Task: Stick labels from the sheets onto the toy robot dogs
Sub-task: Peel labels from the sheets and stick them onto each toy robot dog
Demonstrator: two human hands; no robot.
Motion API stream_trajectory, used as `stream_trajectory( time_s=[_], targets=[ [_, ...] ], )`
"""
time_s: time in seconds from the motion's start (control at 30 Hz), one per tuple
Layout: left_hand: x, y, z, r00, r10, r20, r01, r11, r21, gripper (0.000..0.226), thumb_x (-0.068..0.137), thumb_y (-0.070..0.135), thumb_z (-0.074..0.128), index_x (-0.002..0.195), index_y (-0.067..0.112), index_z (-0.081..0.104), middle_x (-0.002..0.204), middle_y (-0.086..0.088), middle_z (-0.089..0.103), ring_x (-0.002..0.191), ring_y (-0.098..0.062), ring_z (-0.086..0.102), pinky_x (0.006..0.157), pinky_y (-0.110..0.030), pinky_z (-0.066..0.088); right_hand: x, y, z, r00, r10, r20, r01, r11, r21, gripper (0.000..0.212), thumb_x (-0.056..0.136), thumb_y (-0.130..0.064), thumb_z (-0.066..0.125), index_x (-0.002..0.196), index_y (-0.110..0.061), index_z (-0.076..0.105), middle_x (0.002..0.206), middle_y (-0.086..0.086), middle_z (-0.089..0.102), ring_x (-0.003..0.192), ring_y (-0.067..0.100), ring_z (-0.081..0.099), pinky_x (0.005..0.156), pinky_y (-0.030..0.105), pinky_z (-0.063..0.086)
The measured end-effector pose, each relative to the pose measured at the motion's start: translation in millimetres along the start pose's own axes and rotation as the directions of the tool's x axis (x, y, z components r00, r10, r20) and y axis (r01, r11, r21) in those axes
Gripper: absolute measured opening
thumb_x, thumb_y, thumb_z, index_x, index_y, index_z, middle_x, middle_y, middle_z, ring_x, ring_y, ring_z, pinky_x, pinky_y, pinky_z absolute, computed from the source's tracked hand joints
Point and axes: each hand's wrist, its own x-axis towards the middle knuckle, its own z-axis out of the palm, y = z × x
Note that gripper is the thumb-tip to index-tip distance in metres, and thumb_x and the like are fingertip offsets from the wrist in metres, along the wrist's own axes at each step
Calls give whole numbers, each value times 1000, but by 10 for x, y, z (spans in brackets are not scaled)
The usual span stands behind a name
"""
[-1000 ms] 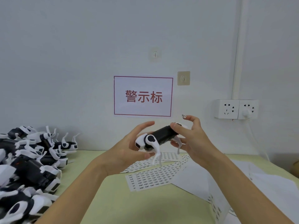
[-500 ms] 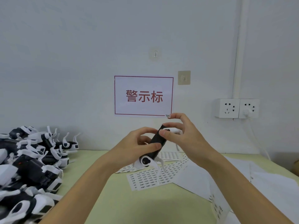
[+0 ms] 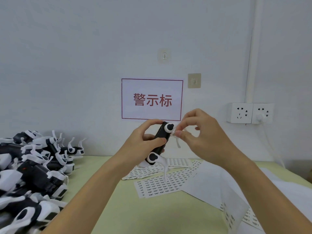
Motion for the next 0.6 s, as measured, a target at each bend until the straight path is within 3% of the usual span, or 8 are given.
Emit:
stream_trajectory(
  time_s=[0.23, 0.6],
  targets=[
    [-15, 47, 30, 1000, 24, 10, -24, 999, -34, 45, 91, 15, 69, 121, 48, 61, 100, -8, 75, 84, -27, 75, 73, -34, 59, -12, -39, 71, 998, -63, -12, 61, 990, -126, 31, 86, -25, 74, 72, -47, 57, 99, -23, 44, 103, 6, 43, 96, 29, 35],
    [-25, 57, 8, 999, 36, -7, -37, 998, -52, 53, 87, 10, 71, 122, 48, 63, 99, -8, 76, 86, -29, 75, 83, -42, 60, -16, -48, 109, 988, -135, -69, 122, 979, -162, 27, 84, -19, 76, 74, -39, 62, 100, -25, 43, 100, 1, 36, 95, 30, 30]
  ],
)
